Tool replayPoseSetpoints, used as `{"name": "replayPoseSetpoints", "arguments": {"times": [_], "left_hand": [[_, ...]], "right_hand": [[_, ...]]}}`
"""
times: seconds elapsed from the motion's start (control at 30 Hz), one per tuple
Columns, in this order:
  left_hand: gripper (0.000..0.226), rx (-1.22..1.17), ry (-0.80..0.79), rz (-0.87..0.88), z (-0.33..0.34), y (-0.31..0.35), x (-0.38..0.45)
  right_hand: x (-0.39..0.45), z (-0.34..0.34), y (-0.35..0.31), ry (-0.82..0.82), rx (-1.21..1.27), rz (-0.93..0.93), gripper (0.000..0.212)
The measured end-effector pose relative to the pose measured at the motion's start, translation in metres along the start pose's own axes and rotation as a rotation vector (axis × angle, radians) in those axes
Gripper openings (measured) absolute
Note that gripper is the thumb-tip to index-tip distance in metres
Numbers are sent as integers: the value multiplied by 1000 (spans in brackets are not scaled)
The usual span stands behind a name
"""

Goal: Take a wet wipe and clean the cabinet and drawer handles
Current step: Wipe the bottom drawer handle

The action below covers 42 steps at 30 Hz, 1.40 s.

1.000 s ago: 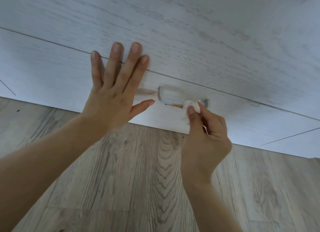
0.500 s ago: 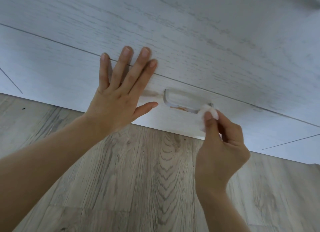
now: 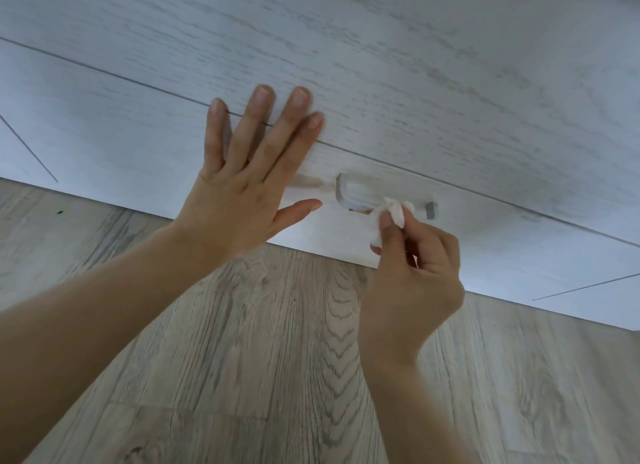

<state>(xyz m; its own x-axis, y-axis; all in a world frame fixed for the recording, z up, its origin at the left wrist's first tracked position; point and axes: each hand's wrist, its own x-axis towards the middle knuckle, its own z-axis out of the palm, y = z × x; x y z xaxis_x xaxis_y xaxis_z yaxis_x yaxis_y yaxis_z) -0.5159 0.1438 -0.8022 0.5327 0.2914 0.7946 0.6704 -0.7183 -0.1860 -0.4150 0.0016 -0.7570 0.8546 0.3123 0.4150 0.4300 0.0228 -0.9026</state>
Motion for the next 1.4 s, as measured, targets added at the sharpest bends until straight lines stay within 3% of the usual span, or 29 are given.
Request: {"name": "replayPoseSetpoints", "arguments": {"times": [0.13, 0.27, 0.37, 0.5, 0.6, 0.73, 0.83, 0.97, 1.23, 1.4], "left_hand": [[86, 12, -1, -15, 0, 3, 1], [84, 11, -1, -14, -1, 2, 0], [84, -5, -11, -15, -1, 1, 1], [84, -16, -13, -12, -1, 1, 1], [83, -11, -7, -3, -1, 0, 1], [83, -2, -12, -8, -1, 1, 0], [83, -8, -12, -11, 0, 1, 0], [83, -3, -6, -14, 0, 1, 1], [83, 19, -12, -17, 1, 2, 2], [83, 15, -3, -14, -1, -1, 0]], "right_hand": [[-1, 0, -4, -102, -38, 16, 9], [8, -16, -9, -87, 86, 86, 17], [12, -18, -9, -196, 79, 86, 10], [20, -16, -5, -243, -116, -105, 23], [20, -19, -2, -305, -268, -286, 18], [25, -28, 3, -405, -409, -443, 35], [29, -28, 5, -378, -451, -550, 31], [28, -13, 2, -447, -367, -479, 14], [27, -11, 5, -343, -441, -693, 18], [32, -20, 3, -330, -362, -592, 17]]}}
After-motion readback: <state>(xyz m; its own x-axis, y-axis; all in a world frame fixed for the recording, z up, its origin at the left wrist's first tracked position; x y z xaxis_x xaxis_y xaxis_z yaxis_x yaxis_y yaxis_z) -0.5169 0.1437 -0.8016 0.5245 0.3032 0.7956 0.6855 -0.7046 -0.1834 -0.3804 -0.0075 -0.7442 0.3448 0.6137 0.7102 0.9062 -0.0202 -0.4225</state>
